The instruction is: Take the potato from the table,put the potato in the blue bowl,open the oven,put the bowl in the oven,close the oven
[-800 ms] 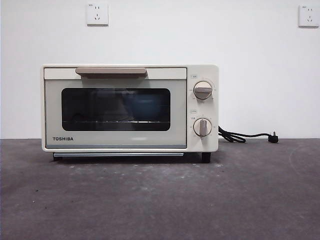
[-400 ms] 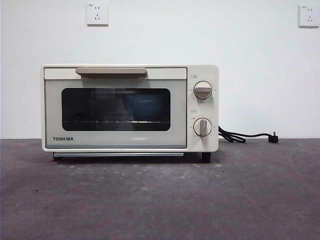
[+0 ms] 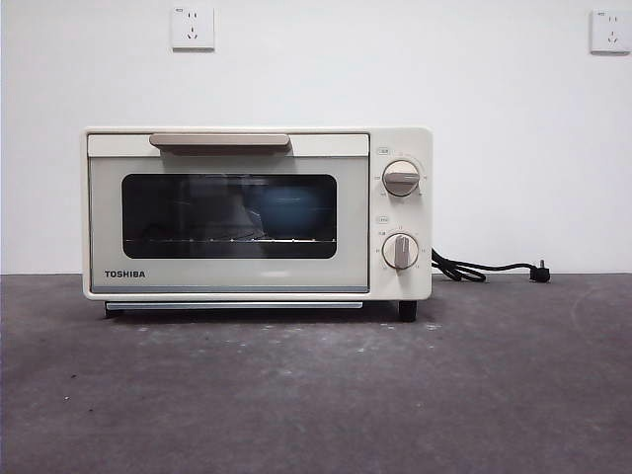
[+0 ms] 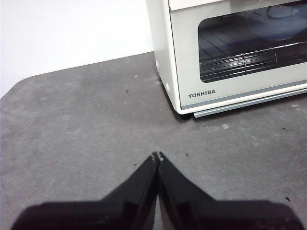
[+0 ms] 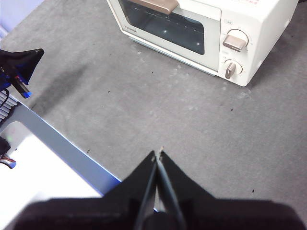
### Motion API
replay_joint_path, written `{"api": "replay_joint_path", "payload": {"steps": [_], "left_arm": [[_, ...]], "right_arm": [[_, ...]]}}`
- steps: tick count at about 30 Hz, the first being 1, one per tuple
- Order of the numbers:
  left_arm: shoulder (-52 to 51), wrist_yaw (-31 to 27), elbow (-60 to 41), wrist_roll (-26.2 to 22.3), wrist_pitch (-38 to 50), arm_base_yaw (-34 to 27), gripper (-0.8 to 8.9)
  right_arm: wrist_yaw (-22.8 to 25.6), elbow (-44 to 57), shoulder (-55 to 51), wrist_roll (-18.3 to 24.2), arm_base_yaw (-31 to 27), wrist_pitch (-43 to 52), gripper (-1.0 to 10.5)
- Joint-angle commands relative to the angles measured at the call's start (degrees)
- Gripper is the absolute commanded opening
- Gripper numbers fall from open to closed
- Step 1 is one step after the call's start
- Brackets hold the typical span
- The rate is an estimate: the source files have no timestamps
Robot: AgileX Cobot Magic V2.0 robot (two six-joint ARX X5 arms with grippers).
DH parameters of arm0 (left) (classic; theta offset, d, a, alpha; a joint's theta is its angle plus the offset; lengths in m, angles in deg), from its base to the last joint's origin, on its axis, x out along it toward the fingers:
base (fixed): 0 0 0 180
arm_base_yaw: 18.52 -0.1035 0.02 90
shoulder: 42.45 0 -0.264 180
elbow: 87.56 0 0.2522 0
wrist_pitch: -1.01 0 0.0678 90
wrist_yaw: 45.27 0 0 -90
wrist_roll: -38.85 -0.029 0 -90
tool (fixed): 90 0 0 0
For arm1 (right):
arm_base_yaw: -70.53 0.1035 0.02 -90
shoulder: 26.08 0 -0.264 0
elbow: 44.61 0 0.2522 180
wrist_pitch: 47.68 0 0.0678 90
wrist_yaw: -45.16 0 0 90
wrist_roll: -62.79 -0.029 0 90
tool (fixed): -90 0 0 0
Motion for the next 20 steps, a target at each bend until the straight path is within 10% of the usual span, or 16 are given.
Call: {"api": "replay_joint_path", "payload": {"steps": [1, 20], "left_arm": [[-0.1, -0.1, -0.7, 0.5, 0.1, 0.0, -0.04], [-0.1, -0.1, -0.7, 0.5, 0.1, 0.0, -0.04]], "right_arm": [[0.2, 0.1, -0.2, -0.5, 0.0, 0.3, 0.0], [4.5, 1.1, -3.3, 4.9, -5.6, 7.1, 0.0]]}}
